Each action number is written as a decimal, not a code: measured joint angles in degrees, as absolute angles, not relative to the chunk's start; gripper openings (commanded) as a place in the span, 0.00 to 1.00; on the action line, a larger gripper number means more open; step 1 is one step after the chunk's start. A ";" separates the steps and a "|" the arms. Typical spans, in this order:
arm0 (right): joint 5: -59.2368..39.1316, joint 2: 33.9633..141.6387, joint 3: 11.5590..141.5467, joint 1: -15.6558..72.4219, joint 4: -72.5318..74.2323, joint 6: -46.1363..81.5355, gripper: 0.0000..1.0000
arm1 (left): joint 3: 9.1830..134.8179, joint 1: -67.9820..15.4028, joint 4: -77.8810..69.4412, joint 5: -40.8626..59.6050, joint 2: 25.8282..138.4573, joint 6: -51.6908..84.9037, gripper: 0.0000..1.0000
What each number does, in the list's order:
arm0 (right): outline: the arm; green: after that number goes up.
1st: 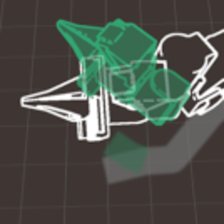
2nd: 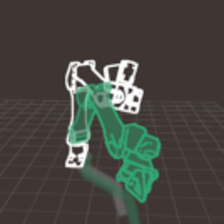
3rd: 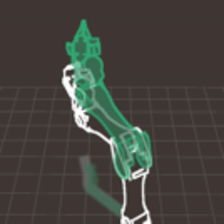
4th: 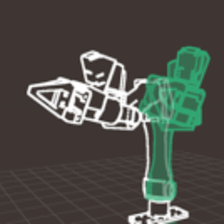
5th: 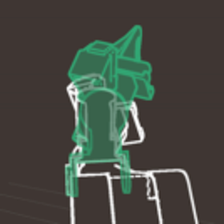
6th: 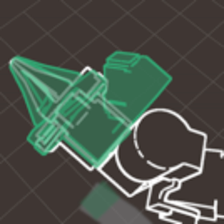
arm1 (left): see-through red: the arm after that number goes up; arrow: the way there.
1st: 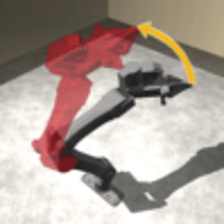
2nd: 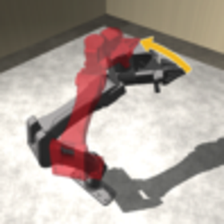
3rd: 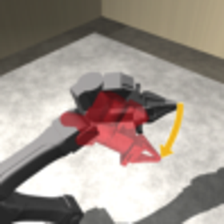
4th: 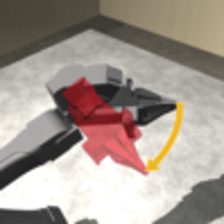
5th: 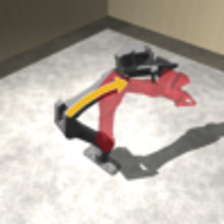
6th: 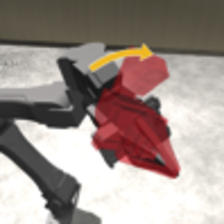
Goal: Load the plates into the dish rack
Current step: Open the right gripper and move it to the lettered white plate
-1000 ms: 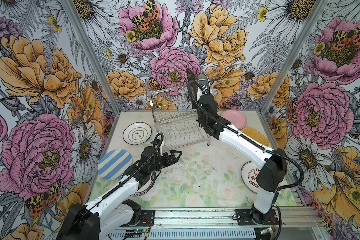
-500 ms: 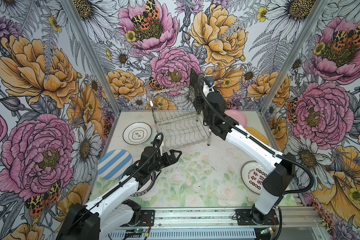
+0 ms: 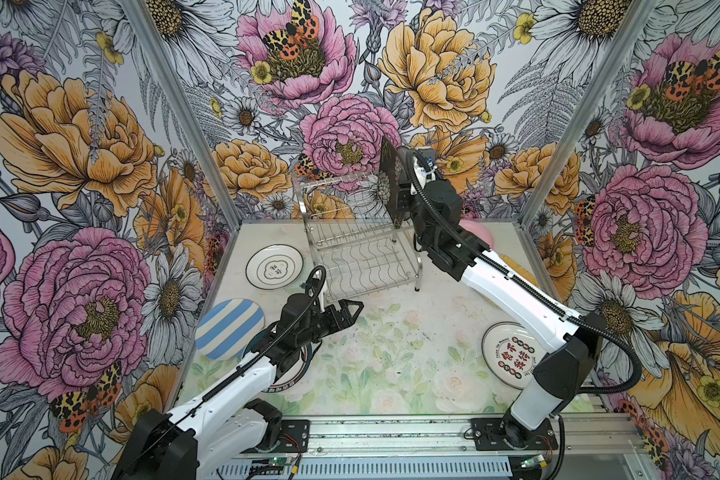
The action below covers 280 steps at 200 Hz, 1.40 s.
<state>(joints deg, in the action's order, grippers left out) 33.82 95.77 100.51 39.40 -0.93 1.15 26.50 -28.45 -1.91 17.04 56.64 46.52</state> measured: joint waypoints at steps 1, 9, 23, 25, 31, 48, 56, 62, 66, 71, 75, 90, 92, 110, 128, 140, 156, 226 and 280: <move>33.69 95.59 100.42 39.40 -0.99 1.28 0.61 | 26.50 -28.47 -1.91 17.02 56.62 46.52 0.99; 33.39 94.45 99.88 39.40 -1.37 1.45 0.63 | 26.50 -28.67 -1.91 16.88 56.62 46.52 0.99; 32.75 92.25 98.63 39.40 -2.39 1.91 0.65 | 26.50 -28.97 -1.85 16.67 56.62 46.52 0.99; 32.69 91.88 98.43 39.40 -2.61 1.91 0.66 | 26.50 -29.02 -1.85 16.64 56.62 46.52 0.99; 32.49 90.83 97.78 39.40 -2.94 2.13 0.68 | 26.50 -29.12 -1.85 16.56 56.62 46.52 0.99; 32.01 87.74 95.48 39.44 -4.43 2.98 0.72 | 26.50 -29.47 -1.76 16.12 56.62 46.50 0.99; 31.68 86.21 94.15 39.44 -5.23 3.55 0.73 | 26.50 -29.69 -1.65 15.88 56.62 46.48 0.99; 31.59 84.99 93.06 39.44 -6.04 3.90 0.74 | 26.50 -29.87 -1.50 15.79 56.64 46.46 0.99; 31.59 84.20 92.29 39.44 -6.66 4.12 0.75 | 26.50 -29.98 -1.45 15.66 56.64 46.44 0.99; 31.59 83.26 91.31 39.44 -7.29 4.64 0.75 | 26.50 -30.20 -1.32 15.53 56.64 46.30 0.99; 31.59 82.39 90.48 39.44 -8.01 5.13 0.76 | 26.50 -30.33 -1.28 15.38 56.66 46.28 0.99; 31.57 79.37 87.20 39.38 -10.61 6.94 0.78 | 26.50 -30.83 -1.10 15.05 56.80 46.00 0.99; 31.57 79.00 86.72 39.33 -11.03 7.14 0.78 | 26.50 -30.92 -1.06 14.96 56.80 46.00 0.99; 30.65 75.46 82.32 38.50 -15.29 10.55 0.78 | 26.52 -31.40 -0.97 14.52 57.10 45.60 0.99; 29.30 72.51 77.76 36.42 -19.55 14.66 0.79 | 26.59 -31.79 -0.78 14.31 57.69 45.01 0.99; 27.81 70.81 74.39 34.61 -22.46 17.52 0.79 | 26.63 -32.10 -0.60 14.13 58.02 44.75 0.99; 25.69 69.04 70.00 31.75 -25.74 21.47 0.80 | 26.76 -32.45 -0.58 14.09 58.54 44.36 0.99; 13.78 66.35 55.33 14.92 -34.74 33.08 0.84 | 27.14 -32.88 -0.19 14.09 60.64 42.89 0.99; 7.79 66.39 48.93 -1.19 -37.15 34.48 0.94 | 27.16 -33.67 0.25 13.67 60.80 42.41 0.99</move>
